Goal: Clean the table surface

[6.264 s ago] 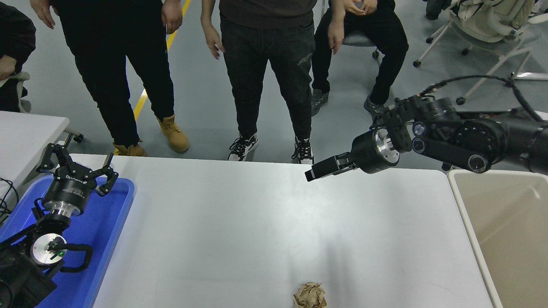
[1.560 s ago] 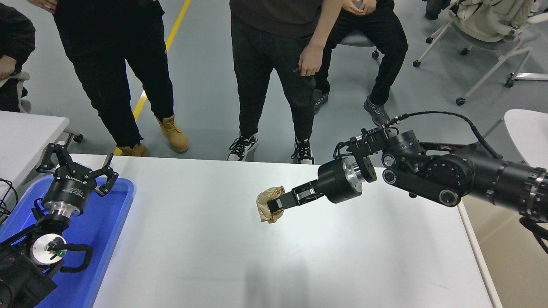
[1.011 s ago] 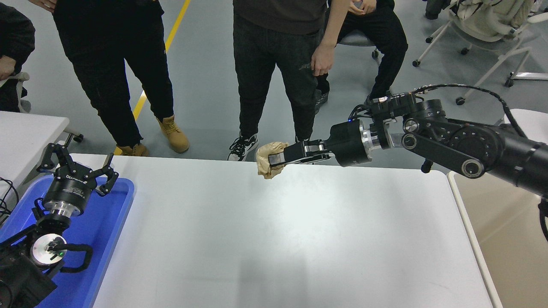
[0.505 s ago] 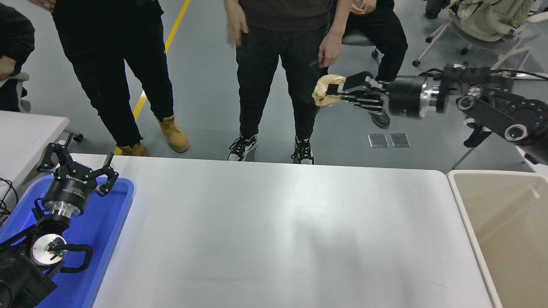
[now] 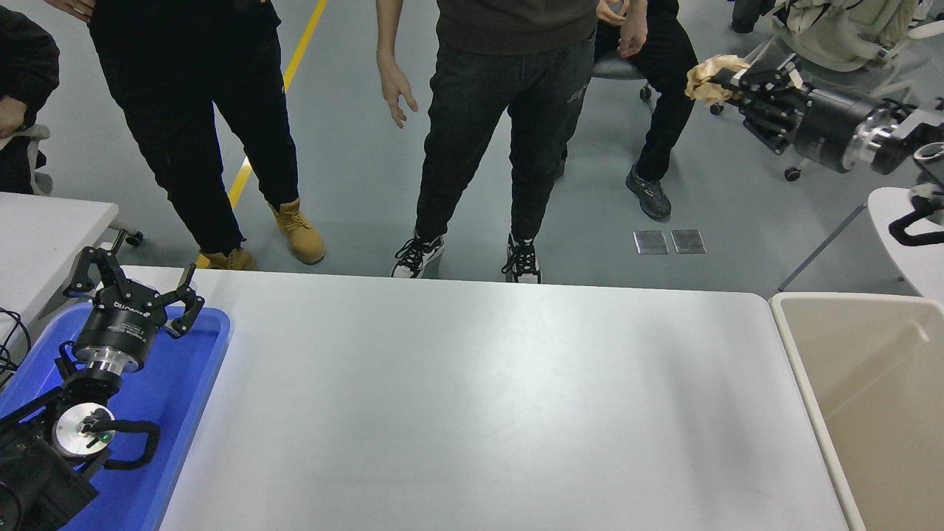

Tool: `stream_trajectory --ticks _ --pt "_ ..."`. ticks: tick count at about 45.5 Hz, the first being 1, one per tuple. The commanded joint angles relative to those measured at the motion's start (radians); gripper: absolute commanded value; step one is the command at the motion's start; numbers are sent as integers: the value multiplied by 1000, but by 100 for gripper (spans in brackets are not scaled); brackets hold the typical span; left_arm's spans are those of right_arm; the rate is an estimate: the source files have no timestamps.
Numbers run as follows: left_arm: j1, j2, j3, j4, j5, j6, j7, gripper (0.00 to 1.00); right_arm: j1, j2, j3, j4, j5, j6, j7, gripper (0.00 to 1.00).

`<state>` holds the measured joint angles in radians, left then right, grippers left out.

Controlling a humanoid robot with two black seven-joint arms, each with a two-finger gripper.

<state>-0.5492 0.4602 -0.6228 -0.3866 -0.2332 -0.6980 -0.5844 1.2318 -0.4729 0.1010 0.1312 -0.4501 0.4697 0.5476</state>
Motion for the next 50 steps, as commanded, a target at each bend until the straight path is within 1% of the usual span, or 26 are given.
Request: stream_trajectory --ticks 1,7,14,26,35,50 --pt "0 0 0 0 0 0 0 100 -57 2 0 -111 108 -89 -12 0" --pt "0 0 0 0 0 0 0 100 -84 2 3 -133 145 -154 -26 0" --pt "0 0 0 0 0 0 0 100 -110 -3 9 -136 194 -232 -72 0" --pt "0 0 0 0 0 0 0 100 -152 -12 11 -159 298 -355 -227 0" --pt "0 0 0 0 0 0 0 100 -187 -26 13 -179 393 -416 -356 0" --pt "0 0 0 0 0 0 0 100 -267 -39 39 -179 473 -491 -514 0"
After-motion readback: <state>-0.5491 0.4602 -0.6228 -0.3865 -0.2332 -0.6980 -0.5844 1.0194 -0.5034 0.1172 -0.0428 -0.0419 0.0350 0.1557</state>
